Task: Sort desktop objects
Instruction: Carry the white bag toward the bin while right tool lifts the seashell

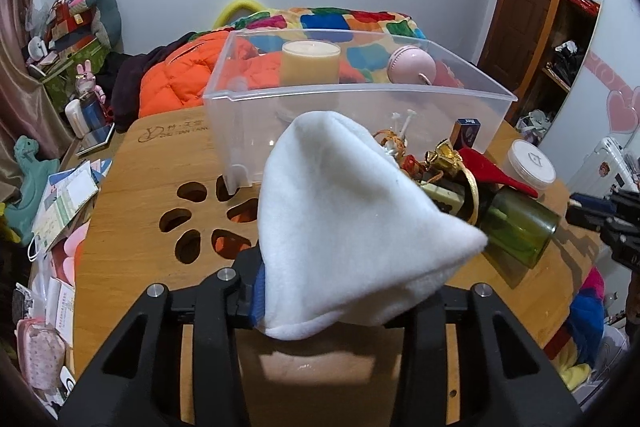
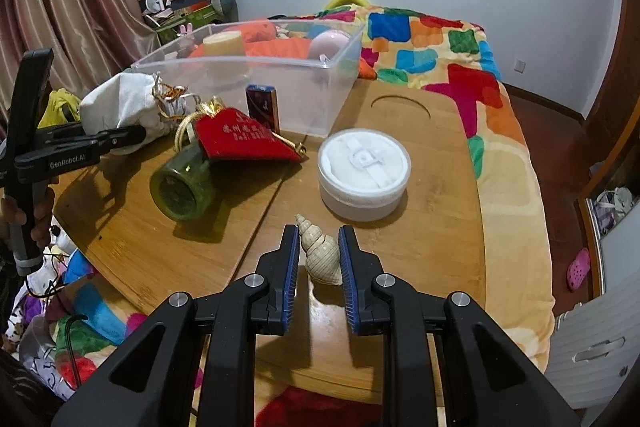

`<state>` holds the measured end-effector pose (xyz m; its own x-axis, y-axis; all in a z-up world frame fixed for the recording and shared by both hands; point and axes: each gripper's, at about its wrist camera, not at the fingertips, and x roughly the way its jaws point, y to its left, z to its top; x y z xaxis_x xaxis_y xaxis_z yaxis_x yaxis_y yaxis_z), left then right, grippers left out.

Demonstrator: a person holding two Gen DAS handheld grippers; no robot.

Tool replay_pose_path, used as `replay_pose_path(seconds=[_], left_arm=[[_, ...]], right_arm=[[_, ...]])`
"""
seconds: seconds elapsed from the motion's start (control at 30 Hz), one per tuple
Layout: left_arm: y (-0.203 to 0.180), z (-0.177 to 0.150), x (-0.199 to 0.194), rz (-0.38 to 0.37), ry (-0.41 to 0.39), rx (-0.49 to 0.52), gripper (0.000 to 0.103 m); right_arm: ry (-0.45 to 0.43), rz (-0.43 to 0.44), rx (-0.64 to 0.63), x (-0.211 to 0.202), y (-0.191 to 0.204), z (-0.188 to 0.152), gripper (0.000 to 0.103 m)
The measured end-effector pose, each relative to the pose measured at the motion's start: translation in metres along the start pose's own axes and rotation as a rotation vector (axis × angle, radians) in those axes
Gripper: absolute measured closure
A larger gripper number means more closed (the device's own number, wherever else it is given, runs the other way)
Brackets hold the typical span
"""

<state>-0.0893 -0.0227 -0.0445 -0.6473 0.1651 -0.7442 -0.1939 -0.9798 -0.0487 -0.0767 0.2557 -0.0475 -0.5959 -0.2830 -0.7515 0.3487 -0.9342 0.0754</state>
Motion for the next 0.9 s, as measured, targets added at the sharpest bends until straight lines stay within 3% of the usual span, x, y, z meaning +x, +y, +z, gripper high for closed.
replay_pose_path(seconds=[0.9], left_arm=[[0.006,0.014,-0.039,0.009,-0.074,0.010,0.063]], right_arm=[[-0.085,-0.006,-0.075,-0.013,0.020,0.047,0.085]])
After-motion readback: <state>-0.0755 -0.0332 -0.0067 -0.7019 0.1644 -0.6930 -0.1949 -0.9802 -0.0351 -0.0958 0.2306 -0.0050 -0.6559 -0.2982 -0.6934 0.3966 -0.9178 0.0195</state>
